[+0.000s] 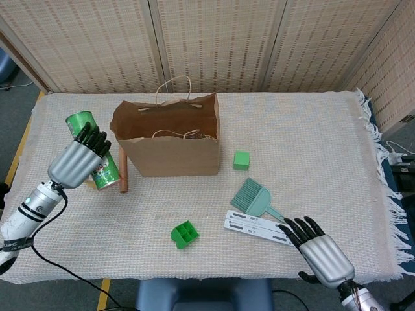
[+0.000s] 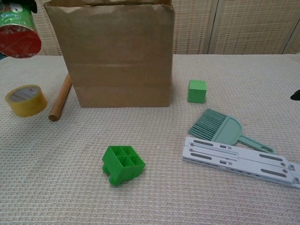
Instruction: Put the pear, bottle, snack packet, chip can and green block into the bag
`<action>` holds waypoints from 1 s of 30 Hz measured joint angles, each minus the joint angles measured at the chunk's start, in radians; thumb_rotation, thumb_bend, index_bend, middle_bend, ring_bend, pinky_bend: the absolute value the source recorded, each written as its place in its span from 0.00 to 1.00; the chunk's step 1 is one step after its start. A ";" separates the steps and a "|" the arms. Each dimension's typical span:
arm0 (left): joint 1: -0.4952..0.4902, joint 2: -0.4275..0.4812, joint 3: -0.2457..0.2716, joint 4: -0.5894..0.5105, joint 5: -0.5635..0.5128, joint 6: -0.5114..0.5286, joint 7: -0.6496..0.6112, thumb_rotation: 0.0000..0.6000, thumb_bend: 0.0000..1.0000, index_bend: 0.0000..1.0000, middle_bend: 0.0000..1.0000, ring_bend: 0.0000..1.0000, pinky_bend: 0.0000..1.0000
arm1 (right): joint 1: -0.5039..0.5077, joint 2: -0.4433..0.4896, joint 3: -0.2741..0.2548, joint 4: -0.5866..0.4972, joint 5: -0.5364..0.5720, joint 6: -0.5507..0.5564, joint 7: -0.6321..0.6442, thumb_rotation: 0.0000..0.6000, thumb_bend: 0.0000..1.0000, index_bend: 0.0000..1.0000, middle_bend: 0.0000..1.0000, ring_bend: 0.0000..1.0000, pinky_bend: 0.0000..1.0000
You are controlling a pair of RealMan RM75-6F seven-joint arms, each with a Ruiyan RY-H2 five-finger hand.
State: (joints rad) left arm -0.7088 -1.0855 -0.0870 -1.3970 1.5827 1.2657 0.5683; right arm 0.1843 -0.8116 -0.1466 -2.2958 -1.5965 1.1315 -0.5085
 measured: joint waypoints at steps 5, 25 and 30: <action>0.009 -0.085 -0.120 -0.043 -0.115 0.086 -0.086 1.00 0.67 0.59 0.66 0.60 0.72 | 0.001 -0.004 0.004 0.002 0.010 -0.003 -0.004 1.00 0.06 0.00 0.00 0.00 0.00; -0.046 -0.305 -0.460 -0.529 -0.566 0.093 -0.483 1.00 0.67 0.61 0.66 0.60 0.72 | 0.012 -0.024 0.009 0.010 0.050 -0.027 -0.042 1.00 0.06 0.00 0.00 0.00 0.00; -0.098 -0.367 -0.442 -0.425 -0.532 0.070 -0.473 1.00 0.66 0.61 0.66 0.60 0.72 | 0.011 -0.025 0.007 0.007 0.045 -0.027 -0.045 1.00 0.06 0.00 0.00 0.00 0.00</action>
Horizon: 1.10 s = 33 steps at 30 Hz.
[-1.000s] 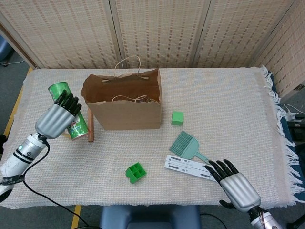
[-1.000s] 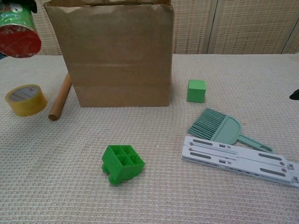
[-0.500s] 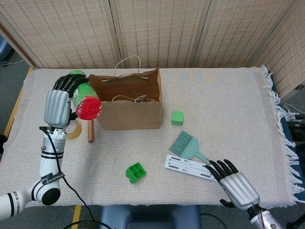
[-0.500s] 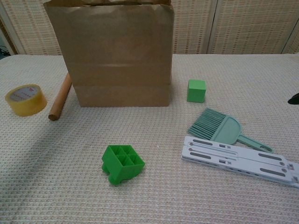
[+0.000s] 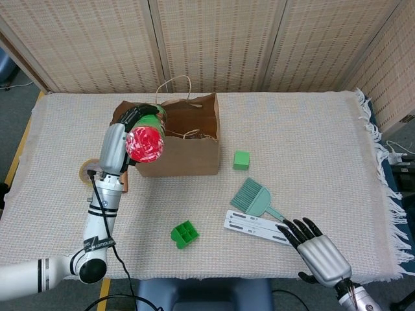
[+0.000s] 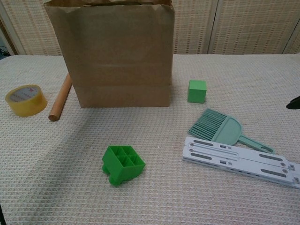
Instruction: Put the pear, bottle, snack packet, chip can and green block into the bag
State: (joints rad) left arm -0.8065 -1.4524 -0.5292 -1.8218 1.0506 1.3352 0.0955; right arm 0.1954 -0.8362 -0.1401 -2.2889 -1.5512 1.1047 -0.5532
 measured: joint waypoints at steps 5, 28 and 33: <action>-0.062 -0.059 0.011 0.135 0.019 -0.037 0.020 1.00 0.65 0.60 0.63 0.58 0.70 | 0.006 0.004 0.007 0.001 0.015 -0.002 0.010 1.00 0.06 0.00 0.00 0.00 0.00; -0.098 -0.031 0.038 0.140 -0.138 -0.178 0.099 1.00 0.36 0.00 0.00 0.00 0.09 | 0.021 -0.003 0.013 0.004 0.053 -0.009 0.000 1.00 0.06 0.00 0.00 0.00 0.00; -0.081 -0.005 0.034 0.106 -0.143 -0.164 0.090 1.00 0.36 0.00 0.00 0.00 0.09 | 0.017 -0.004 0.009 0.004 0.040 -0.003 0.000 1.00 0.06 0.00 0.00 0.00 0.00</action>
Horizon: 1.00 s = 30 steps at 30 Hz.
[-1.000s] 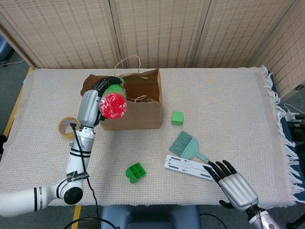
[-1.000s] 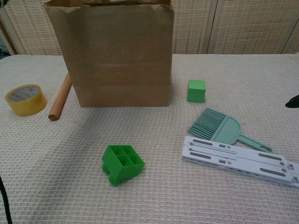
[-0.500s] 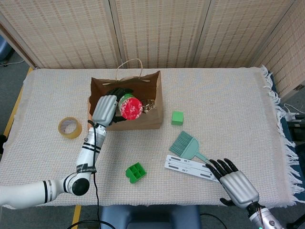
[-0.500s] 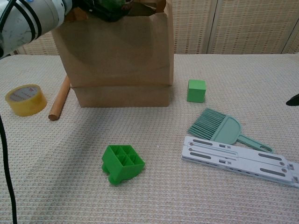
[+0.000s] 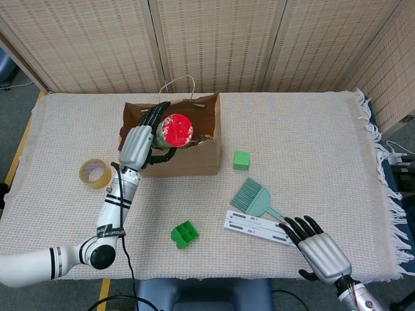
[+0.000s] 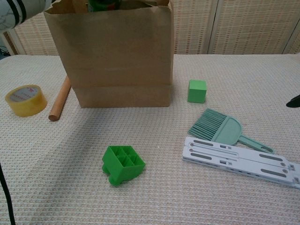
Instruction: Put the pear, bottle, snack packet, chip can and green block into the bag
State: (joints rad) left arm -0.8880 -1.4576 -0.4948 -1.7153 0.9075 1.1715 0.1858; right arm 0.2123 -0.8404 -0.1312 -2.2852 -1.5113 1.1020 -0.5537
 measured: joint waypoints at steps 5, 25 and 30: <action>-0.001 0.027 0.009 -0.015 -0.056 -0.015 0.056 1.00 0.35 0.00 0.00 0.00 0.04 | -0.003 -0.004 -0.006 0.001 -0.012 0.001 -0.009 1.00 0.06 0.00 0.00 0.00 0.00; -0.102 0.055 -0.008 -0.047 -0.325 -0.060 0.193 1.00 0.32 0.00 0.00 0.00 0.03 | 0.005 0.001 0.002 0.001 0.007 0.000 0.003 1.00 0.06 0.00 0.00 0.00 0.00; -0.144 0.036 -0.041 -0.029 -0.377 -0.042 0.200 1.00 0.32 0.00 0.00 0.00 0.03 | 0.008 0.004 0.003 0.000 0.012 -0.003 0.013 1.00 0.06 0.00 0.00 0.00 0.00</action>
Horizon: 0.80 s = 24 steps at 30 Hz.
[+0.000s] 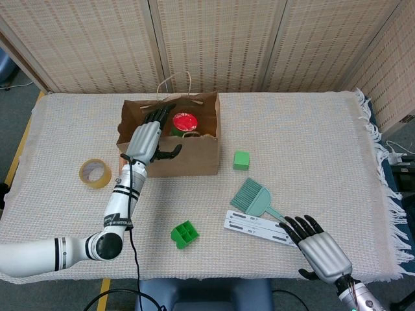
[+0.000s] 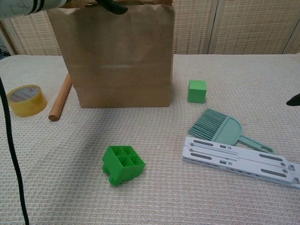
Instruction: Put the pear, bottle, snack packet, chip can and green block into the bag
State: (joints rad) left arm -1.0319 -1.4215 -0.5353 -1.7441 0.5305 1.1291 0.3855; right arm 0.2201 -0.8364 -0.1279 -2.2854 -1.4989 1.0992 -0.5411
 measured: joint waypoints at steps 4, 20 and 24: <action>-0.024 -0.014 -0.015 0.013 -0.048 0.007 0.004 1.00 0.32 0.00 0.00 0.00 0.03 | 0.007 0.004 0.005 0.000 0.017 -0.008 0.010 1.00 0.06 0.00 0.00 0.00 0.00; 0.135 0.114 0.000 -0.143 0.261 0.114 -0.170 1.00 0.40 0.00 0.00 0.00 0.05 | 0.011 0.013 -0.005 0.003 -0.005 -0.016 0.026 1.00 0.06 0.00 0.00 0.00 0.00; 0.238 0.208 0.023 -0.214 0.364 0.141 -0.249 1.00 0.42 0.00 0.00 0.00 0.06 | 0.002 0.007 -0.011 0.002 -0.019 -0.005 0.016 1.00 0.06 0.00 0.00 0.00 0.00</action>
State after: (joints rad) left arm -0.7942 -1.2138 -0.5119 -1.9582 0.8947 1.2705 0.1366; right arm 0.2219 -0.8293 -0.1393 -2.2833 -1.5181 1.0937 -0.5252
